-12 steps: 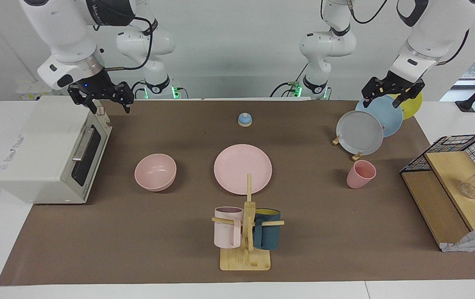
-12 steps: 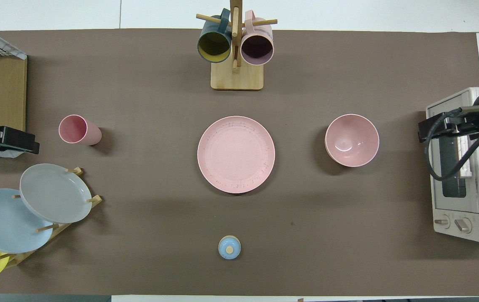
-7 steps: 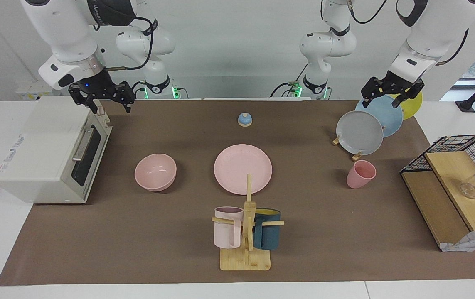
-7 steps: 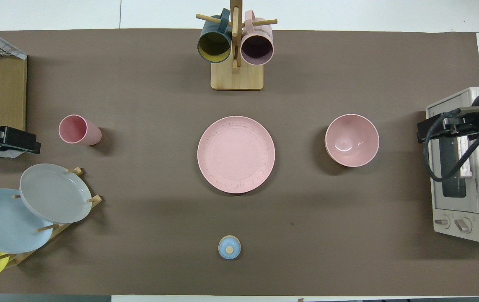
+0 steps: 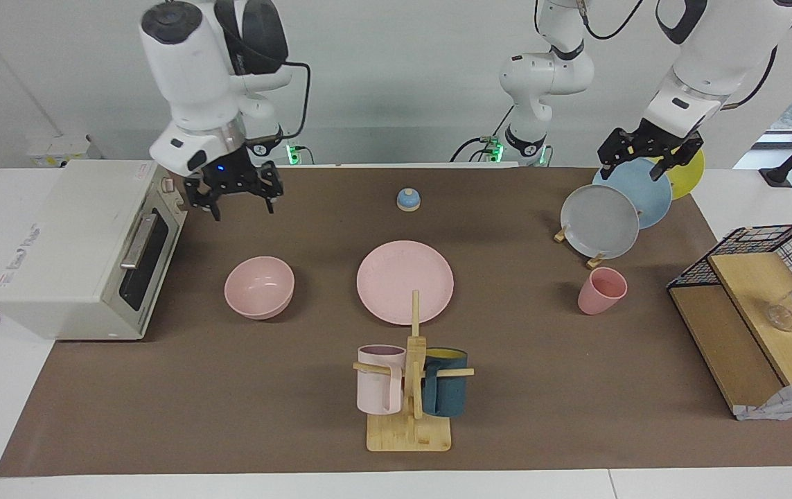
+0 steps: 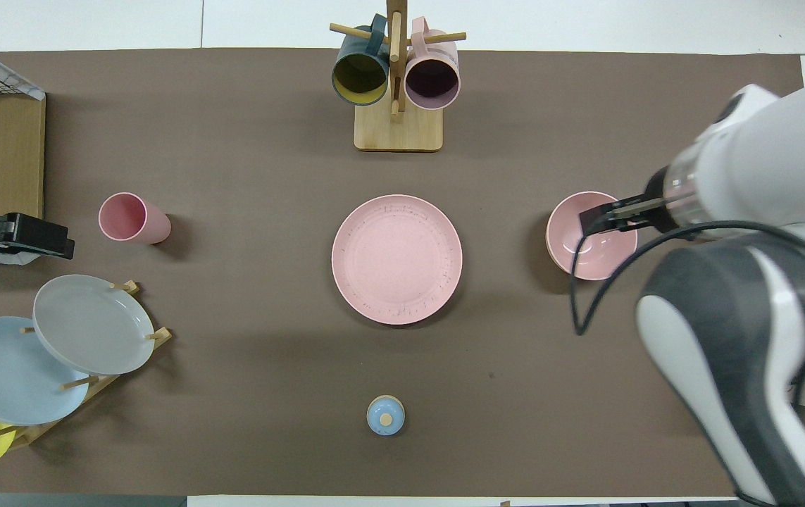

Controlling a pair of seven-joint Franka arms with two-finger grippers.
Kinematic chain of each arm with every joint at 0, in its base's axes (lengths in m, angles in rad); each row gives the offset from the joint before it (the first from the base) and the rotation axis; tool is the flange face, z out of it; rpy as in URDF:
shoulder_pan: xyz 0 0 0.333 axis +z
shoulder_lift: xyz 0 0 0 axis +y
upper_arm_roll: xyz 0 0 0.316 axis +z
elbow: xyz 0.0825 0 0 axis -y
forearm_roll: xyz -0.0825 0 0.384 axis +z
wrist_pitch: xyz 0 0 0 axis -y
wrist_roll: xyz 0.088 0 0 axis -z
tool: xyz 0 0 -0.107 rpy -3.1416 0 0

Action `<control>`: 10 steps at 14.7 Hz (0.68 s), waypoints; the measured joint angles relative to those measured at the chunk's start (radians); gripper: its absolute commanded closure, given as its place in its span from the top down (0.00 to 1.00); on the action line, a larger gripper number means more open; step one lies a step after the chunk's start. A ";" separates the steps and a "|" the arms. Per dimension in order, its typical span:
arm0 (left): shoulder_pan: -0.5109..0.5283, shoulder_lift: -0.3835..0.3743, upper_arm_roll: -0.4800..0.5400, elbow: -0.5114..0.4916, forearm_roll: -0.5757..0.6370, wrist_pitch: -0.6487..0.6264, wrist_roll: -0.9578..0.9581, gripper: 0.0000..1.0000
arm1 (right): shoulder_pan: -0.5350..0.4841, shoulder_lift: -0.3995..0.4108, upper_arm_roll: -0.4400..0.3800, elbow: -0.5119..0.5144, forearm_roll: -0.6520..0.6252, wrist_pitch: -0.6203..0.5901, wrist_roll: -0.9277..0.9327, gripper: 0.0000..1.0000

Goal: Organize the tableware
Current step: 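Reach the right gripper down and grasp the rim of the pink bowl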

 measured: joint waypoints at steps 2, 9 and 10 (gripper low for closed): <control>-0.001 0.000 -0.002 0.000 0.000 0.001 0.000 1.00 | 0.036 0.055 0.003 -0.107 0.000 0.163 0.048 1.00; -0.003 0.000 -0.003 -0.024 0.000 0.044 0.000 1.00 | 0.041 0.144 0.002 -0.285 0.000 0.415 0.092 0.50; -0.003 0.000 -0.003 -0.030 0.000 0.048 0.000 1.00 | 0.041 0.144 0.002 -0.289 0.000 0.415 0.092 0.38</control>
